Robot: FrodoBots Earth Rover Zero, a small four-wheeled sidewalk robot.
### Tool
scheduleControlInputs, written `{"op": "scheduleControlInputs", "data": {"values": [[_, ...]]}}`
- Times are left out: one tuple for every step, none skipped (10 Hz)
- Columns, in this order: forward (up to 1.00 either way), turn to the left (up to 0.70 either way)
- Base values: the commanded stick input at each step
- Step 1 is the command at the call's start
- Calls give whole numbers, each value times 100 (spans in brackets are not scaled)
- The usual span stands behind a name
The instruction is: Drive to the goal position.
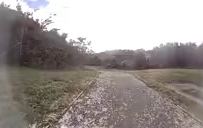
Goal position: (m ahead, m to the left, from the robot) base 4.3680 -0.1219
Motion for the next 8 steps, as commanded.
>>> {"op": "scheduleControlInputs", "data": {"values": [[30,0],[30,0],[30,0],[30,0],[30,0],[30,0],[30,0],[30,0]]}}
